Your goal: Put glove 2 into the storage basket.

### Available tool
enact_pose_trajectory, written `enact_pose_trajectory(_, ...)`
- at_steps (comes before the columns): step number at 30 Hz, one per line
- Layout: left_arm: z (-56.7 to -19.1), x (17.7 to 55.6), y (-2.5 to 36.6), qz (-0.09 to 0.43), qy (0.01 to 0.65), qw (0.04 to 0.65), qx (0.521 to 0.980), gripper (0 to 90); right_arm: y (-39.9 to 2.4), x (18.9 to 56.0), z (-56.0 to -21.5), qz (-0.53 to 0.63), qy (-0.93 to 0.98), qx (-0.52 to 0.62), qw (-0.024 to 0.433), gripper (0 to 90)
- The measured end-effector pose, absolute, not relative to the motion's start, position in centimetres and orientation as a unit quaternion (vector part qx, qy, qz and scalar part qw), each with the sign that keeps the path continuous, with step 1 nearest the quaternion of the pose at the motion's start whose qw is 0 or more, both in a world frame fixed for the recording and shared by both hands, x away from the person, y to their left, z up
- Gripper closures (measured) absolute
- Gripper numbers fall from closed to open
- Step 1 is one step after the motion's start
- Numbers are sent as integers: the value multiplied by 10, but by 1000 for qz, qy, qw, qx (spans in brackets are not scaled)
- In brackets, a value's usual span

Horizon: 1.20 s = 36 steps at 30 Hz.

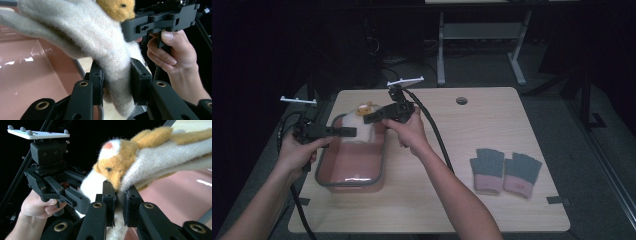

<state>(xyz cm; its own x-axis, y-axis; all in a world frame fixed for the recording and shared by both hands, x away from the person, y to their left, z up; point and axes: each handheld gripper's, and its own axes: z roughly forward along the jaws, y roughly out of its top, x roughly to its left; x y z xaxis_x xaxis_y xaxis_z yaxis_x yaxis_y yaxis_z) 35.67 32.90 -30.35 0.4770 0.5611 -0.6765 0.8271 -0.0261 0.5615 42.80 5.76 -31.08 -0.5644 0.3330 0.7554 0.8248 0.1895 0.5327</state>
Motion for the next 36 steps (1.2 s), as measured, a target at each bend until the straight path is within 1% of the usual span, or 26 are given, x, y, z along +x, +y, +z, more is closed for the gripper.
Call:
enact_pose_trajectory(17, -321, 352, 349, -139, 514, 482, 695, 671, 80, 432, -332, -486, -731, -395, 272, 817)
enact_pose_trajectory(28, -341, 349, 357, -147, 529, 464, 694, 671, 91, 433, -358, -472, -724, -404, 300, 816)
enact_pose_trajectory(36, -355, 349, 355, -155, 537, 451, 696, 671, 91, 432, -374, -462, -723, -412, 307, 814)
